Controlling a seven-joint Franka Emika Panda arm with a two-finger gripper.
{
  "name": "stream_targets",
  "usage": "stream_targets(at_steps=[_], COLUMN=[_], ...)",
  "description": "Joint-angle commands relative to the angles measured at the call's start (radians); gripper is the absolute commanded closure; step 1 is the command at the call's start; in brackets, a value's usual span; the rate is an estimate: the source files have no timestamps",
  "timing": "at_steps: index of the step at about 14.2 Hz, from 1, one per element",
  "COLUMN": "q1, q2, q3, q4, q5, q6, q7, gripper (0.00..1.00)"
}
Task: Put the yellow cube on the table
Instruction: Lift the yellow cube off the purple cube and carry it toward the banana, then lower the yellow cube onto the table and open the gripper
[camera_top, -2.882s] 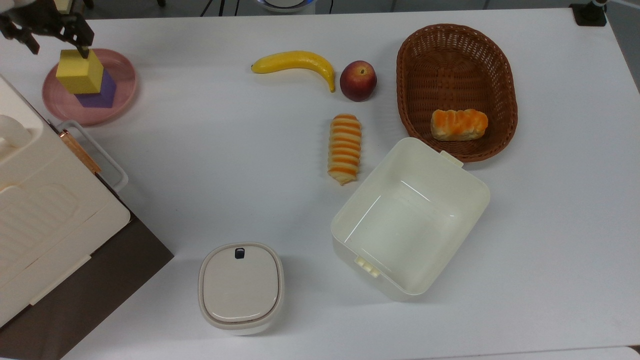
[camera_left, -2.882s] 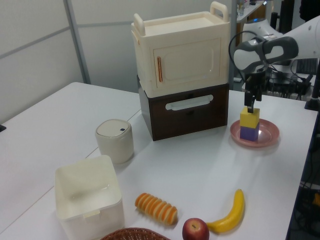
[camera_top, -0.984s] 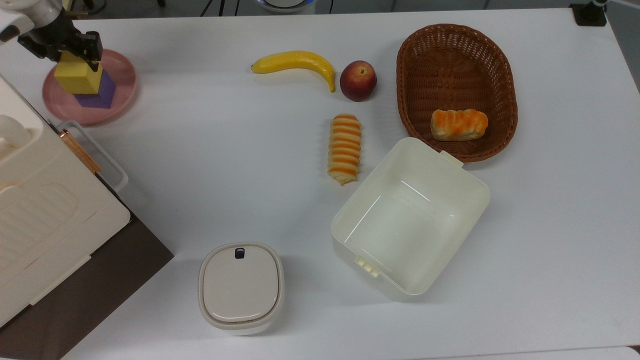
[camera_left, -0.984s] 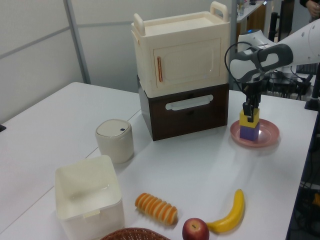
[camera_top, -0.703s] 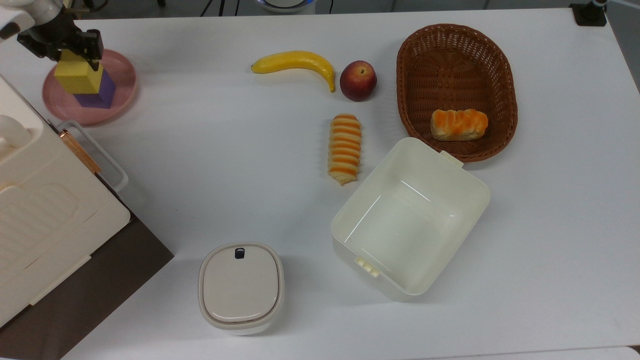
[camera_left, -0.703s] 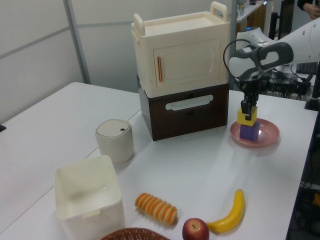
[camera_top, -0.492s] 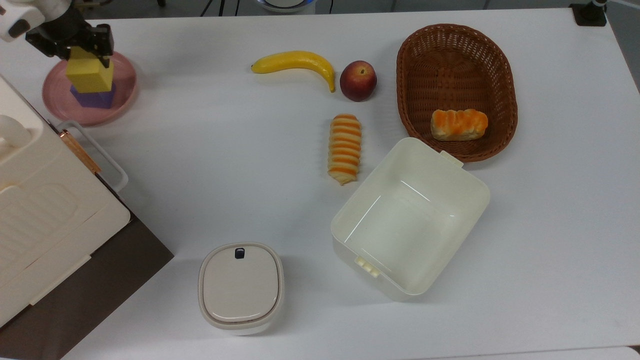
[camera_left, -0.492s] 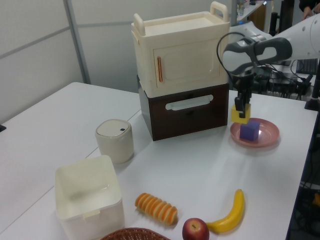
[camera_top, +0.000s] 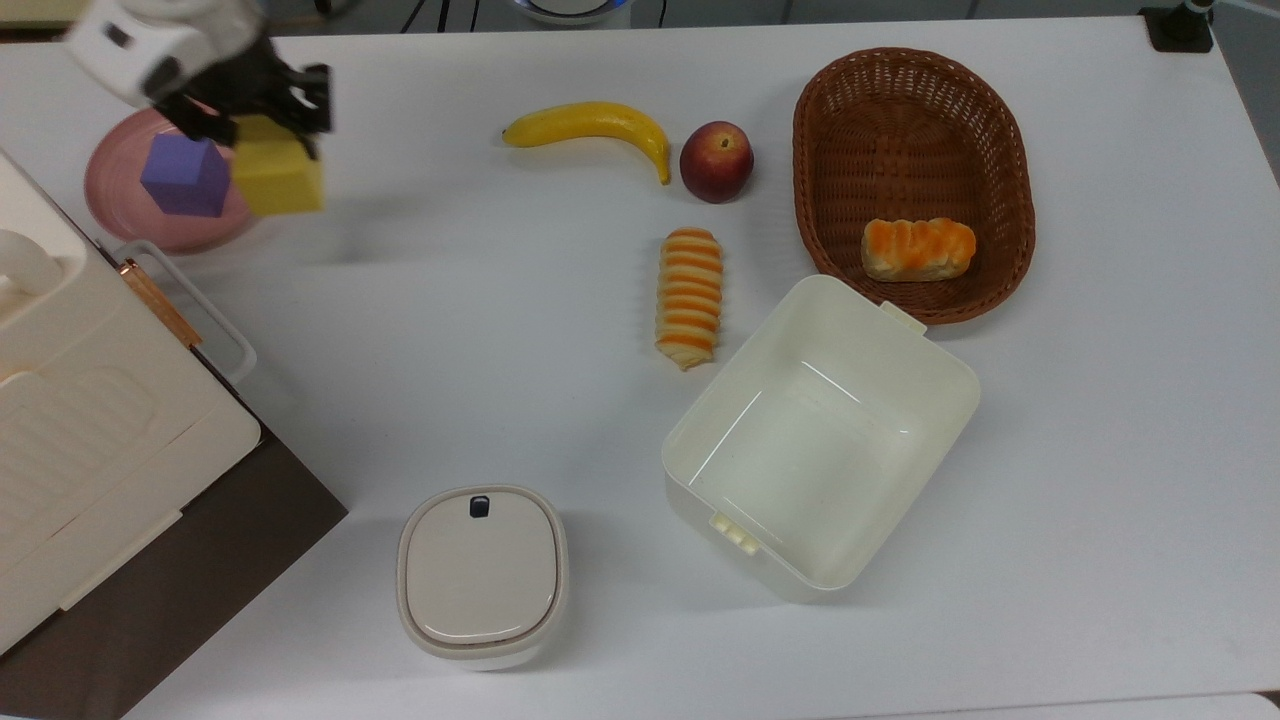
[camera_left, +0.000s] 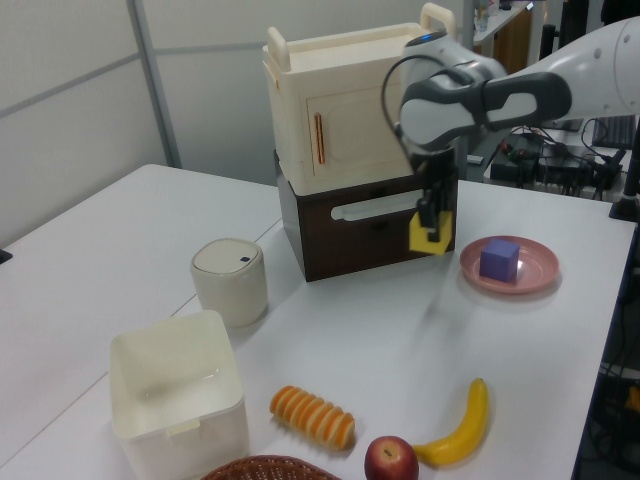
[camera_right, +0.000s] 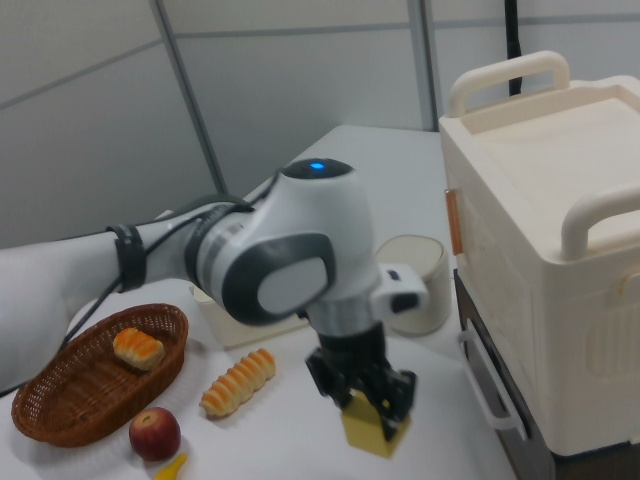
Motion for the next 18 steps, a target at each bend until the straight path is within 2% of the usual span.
stream_targets(at_steps=[1,5,8,9,10,11,16,18], q1=[0.125,0.25,0.33,0.339,0.34,0.339,0.337,0.339], q2=[0.007,0.05,0.125,0.136,0.141,0.141,0.066,0.006], q3=[0.006,0.006,0.006,0.006,0.006,0.006,0.005,0.006], q4=[-0.019,-0.019,-0.018,-0.018,-0.015,-0.013,-0.008,0.04], q5=[-0.028,-0.026,-0.031,-0.031,-0.034,-0.037,-0.037,-0.037], q6=[-0.008,0.003,0.065,0.081,0.092,0.092,0.067,-0.047], q7=[0.18,0.337,0.441,0.451,0.449,0.449,0.451,0.451], gripper=[0.65,0.64,0.6,0.52,0.07,0.0,0.0,0.0])
